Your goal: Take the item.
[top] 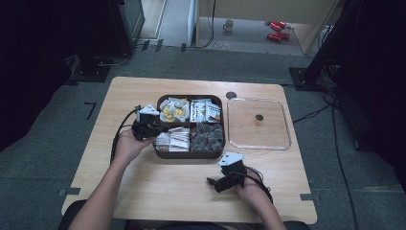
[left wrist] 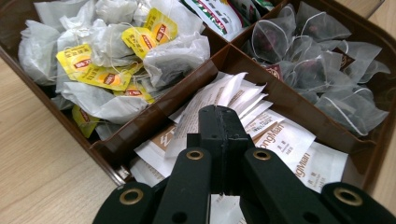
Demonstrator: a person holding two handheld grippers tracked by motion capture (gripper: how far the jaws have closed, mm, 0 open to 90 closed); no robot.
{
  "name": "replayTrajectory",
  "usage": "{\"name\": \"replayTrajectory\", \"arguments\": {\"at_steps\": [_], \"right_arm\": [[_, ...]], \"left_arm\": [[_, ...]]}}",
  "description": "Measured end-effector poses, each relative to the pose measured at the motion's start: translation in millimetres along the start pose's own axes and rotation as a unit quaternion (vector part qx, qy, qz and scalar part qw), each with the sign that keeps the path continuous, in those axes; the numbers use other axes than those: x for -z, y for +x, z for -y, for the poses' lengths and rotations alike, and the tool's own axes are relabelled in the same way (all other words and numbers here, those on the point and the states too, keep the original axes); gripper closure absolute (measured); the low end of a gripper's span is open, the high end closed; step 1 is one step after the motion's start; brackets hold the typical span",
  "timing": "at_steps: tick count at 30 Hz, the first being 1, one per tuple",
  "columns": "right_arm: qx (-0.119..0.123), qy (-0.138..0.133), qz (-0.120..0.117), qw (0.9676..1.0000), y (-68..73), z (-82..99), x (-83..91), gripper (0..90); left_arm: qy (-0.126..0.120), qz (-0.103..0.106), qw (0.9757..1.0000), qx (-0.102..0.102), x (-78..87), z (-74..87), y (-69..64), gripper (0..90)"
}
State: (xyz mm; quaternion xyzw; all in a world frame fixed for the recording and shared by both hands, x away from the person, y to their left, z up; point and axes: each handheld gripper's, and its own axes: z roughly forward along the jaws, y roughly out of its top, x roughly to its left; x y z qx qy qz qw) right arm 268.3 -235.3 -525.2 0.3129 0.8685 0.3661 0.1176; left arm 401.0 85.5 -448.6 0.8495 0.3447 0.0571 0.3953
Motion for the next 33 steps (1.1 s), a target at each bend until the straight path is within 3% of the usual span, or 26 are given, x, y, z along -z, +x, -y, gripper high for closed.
{"name": "replayTrajectory", "arguments": {"at_steps": [11,20,21,25,26,28,30,33], "right_arm": [[0.0,0.0,0.0,1.0,0.0,0.0,0.0,0.0],[0.0,0.0,0.0,1.0,-0.1,-0.1,0.0,0.0],[0.001,0.001,0.0,1.0,-0.1,-0.1,0.0,0.0],[0.001,0.0,0.0,1.0,-0.2,-0.1,0.0,0.0],[0.0,0.0,0.0,1.0,-0.1,-0.1,0.0,0.0],[0.0,0.0,0.0,1.0,-0.1,-0.1,0.0,0.0],[0.0,0.0,0.0,1.0,-0.1,-0.1,0.0,0.0],[0.0,0.0,0.0,1.0,-0.1,-0.1,0.0,0.0]], "left_arm": [[-0.013,0.002,0.9999,0.006,22.0,-4.9,-1.1,90.0],[-0.005,0.007,0.9999,0.011,15.8,4.2,1.9,90.0],[-0.008,0.001,0.9999,0.013,15.0,7.1,1.0,80.6],[-0.007,0.0,1.0,0.007,12.3,9.4,-5.0,68.6],[-0.004,-0.007,0.9999,-0.009,8.0,11.1,-12.0,65.6],[-0.003,-0.016,0.9997,-0.017,5.5,12.0,-15.1,56.7],[0.006,-0.029,0.9992,-0.027,-1.4,14.8,-17.4,53.2],[0.013,-0.036,0.9991,-0.02,-6.9,16.7,-13.4,52.3]]}}
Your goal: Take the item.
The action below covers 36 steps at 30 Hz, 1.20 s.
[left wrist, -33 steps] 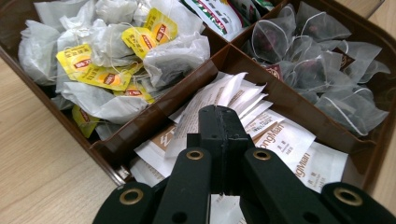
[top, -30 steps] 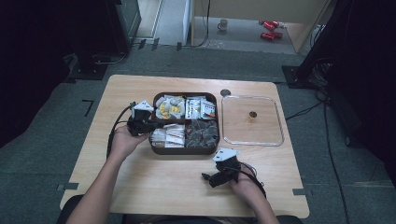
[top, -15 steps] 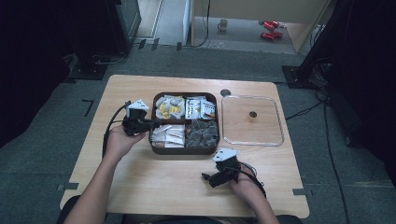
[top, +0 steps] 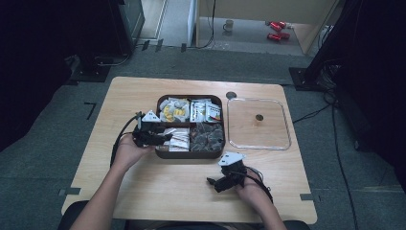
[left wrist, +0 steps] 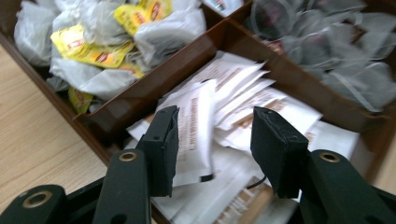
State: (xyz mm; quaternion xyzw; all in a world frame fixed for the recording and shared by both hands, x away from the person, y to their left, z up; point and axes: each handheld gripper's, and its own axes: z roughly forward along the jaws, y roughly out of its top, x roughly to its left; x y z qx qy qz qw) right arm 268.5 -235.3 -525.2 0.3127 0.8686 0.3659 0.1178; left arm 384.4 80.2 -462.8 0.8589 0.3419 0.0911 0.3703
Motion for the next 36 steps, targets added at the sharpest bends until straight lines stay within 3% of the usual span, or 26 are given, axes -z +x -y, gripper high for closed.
{"name": "replayTrajectory", "arguments": {"at_steps": [5,13,14,15,26,36], "right_arm": [[0.0,0.0,0.0,1.0,0.0,0.0,0.0,0.0],[0.0,0.001,0.0,1.0,0.0,-0.1,0.0,0.0],[0.0,0.001,0.0,1.0,-0.1,-0.1,0.0,0.0],[0.0,0.001,0.0,1.0,-0.1,-0.1,0.0,0.0],[0.0,0.0,0.0,1.0,-0.1,-0.1,-0.1,0.0],[0.001,0.0,-0.001,1.0,-0.2,-0.2,-0.1,0.0]], "left_arm": [[0.015,-0.02,0.9997,-0.004,-9.6,3.0,4.0,57.0],[0.005,-0.022,0.9997,0.004,-7.0,3.4,13.9,80.9],[0.002,-0.035,0.9994,0.0,-4.1,1.9,13.9,84.3],[0.002,-0.035,0.9994,0.0,-4.1,1.9,13.9,88.1],[-0.01,-0.017,0.9996,0.019,12.8,-2.7,18.7,89.6],[-0.039,-0.004,0.9988,0.03,37.3,-6.6,18.6,89.6]]}}
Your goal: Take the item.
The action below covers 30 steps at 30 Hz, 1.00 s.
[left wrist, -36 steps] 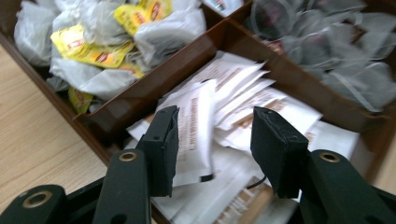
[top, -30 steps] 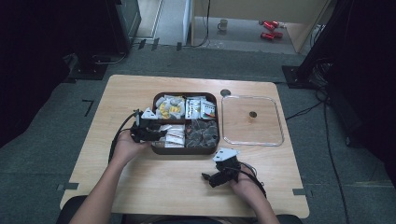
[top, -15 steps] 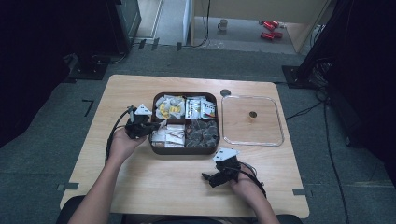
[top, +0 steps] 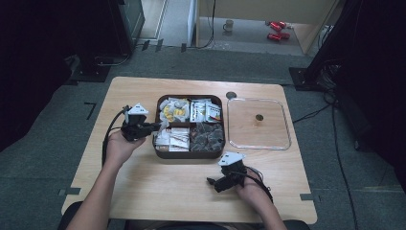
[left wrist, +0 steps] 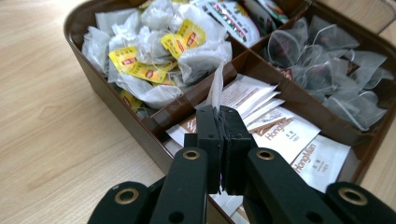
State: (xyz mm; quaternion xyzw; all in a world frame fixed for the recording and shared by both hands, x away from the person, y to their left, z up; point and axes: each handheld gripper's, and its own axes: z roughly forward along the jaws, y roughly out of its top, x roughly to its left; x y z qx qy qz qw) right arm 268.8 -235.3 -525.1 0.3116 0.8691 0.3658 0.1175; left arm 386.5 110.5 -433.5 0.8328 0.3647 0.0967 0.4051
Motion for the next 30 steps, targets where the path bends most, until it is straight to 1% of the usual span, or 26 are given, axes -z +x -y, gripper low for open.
{"name": "replayTrajectory", "arguments": {"at_steps": [7,10,13,16,17,19,21,23,26,29,30], "right_arm": [[0.001,0.0,-0.001,1.0,-0.2,-0.2,-0.2,0.0],[0.001,0.0,-0.001,1.0,-0.3,-0.2,-0.2,0.0],[0.001,0.0,-0.001,1.0,-0.3,-0.2,-0.2,0.0],[0.001,0.0,-0.001,1.0,-0.3,-0.2,-0.2,0.0],[0.001,0.0,-0.001,1.0,-0.3,-0.2,-0.2,0.0],[0.001,0.0,-0.001,1.0,-0.3,-0.2,-0.2,0.0],[0.001,0.0,-0.001,1.0,-0.3,-0.2,-0.2,0.0],[0.001,0.0,-0.001,1.0,-0.3,-0.2,-0.2,0.0],[0.002,0.0,-0.001,1.0,-0.4,-0.3,-0.2,0.0],[0.002,0.0,-0.001,1.0,-0.5,-0.3,-0.3,0.0],[0.002,0.0,-0.002,1.0,-0.5,-0.4,-0.3,0.0]], "left_arm": [[-0.009,0.0,1.0,0.003,10.9,-2.3,-1.1,89.6],[-0.014,-0.003,0.9999,0.007,18.7,-2.3,0.3,89.6],[-0.017,-0.006,0.9998,0.009,23.0,-1.5,1.5,89.6],[-0.018,-0.01,0.9997,0.013,27.7,0.6,4.5,89.5],[-0.022,-0.015,0.9995,0.018,30.5,2.5,6.6,89.6],[-0.022,-0.016,0.9994,0.02,31.9,3.4,7.9,89.5],[-0.022,-0.022,0.9992,0.026,35.4,6.9,11.5,89.5],[-0.021,-0.024,0.9991,0.028,36.2,8.1,12.7,89.5],[-0.019,-0.031,0.9987,0.036,37.9,13.5,17.5,89.4],[-0.015,-0.037,0.9985,0.039,37.9,16.7,20.5,89.2],[-0.01,-0.041,0.998,0.047,36.0,21.1,24.5,89.1]]}}
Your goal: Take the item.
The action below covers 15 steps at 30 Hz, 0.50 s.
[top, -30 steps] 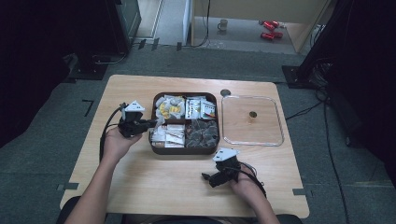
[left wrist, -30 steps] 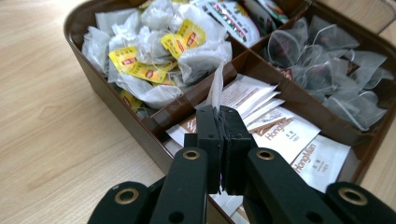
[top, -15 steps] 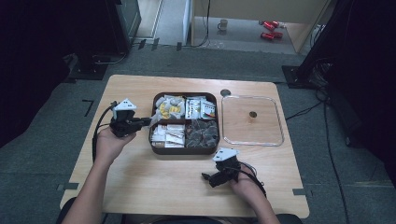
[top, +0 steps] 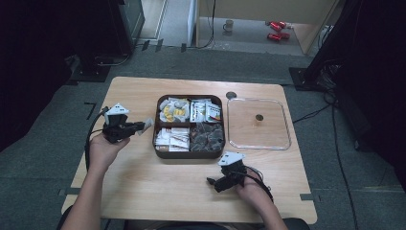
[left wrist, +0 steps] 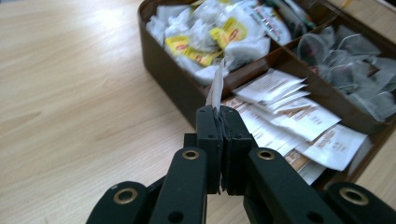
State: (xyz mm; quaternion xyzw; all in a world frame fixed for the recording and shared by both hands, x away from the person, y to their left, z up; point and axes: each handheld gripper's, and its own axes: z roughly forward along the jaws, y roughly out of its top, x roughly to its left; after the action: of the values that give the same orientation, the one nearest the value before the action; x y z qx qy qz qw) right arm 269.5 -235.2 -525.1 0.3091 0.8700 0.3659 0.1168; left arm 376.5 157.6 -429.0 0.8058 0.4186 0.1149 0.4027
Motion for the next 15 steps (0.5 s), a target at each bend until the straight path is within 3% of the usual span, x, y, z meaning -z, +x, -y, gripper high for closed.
{"name": "replayTrajectory", "arguments": {"at_steps": [9,15], "right_arm": [[0.001,0.0,-0.002,1.0,-0.2,-0.3,-0.3,0.0],[0.001,0.0,-0.002,1.0,-0.2,-0.3,-0.3,0.0]], "left_arm": [[0.026,-0.006,0.9992,0.03,-17.2,14.4,19.3,89.0],[0.043,-0.006,0.9986,0.032,-27.5,20.0,24.6,88.8]]}}
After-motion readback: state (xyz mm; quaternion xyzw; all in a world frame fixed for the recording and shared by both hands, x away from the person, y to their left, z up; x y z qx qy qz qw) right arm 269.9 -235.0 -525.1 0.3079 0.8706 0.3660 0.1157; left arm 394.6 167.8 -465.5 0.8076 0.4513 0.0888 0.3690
